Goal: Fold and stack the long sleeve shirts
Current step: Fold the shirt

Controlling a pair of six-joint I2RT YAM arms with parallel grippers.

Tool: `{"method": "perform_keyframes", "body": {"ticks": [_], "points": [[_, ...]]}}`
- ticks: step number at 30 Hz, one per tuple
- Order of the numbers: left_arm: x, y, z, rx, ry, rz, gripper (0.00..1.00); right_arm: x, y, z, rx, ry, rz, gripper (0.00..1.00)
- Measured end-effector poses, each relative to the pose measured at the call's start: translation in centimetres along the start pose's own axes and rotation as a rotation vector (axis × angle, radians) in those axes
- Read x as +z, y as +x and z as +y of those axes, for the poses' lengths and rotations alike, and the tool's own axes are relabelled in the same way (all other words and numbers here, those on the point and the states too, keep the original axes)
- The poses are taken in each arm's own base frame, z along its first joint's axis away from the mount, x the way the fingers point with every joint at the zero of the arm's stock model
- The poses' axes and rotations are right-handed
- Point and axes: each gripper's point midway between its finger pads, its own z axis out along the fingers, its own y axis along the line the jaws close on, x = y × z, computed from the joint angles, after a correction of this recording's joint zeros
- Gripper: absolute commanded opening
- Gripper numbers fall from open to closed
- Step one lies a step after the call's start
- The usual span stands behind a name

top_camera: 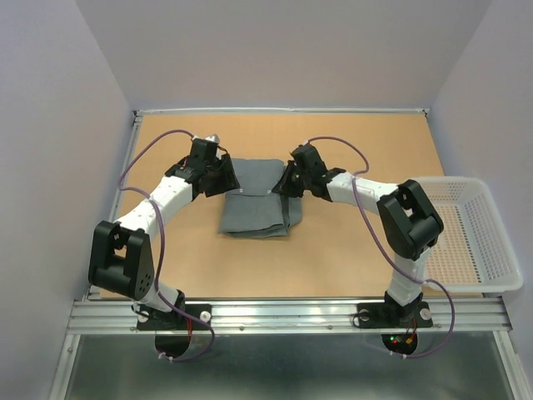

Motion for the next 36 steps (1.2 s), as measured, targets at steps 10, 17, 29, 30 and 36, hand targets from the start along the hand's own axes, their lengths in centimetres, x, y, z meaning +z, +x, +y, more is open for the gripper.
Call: {"method": "perform_keyframes", "body": {"ticks": [10,17,29,30,36], "points": [[0.3,-0.2,-1.5,0.005,0.079,0.003,0.62,-1.8,-0.5,1.0,-0.025,-0.043,-0.022,0.01],[1.4,0.0,-2.4,0.001,0.133,0.017,0.61,-1.3,2.0,-2.3,-0.005,0.011,0.032,0.01],[4.0,2.0,-2.1,-0.056,0.162,0.057,0.59,-2.1,0.9,-3.3,-0.015,-0.007,0.015,0.01],[4.1,2.5,-1.9,-0.067,0.163,0.067,0.59,-2.0,1.0,-3.8,-0.011,-0.003,0.017,0.01],[4.3,2.5,-2.4,-0.092,0.193,0.059,0.59,-1.6,1.4,-6.0,0.006,0.012,0.030,0.01]]}}
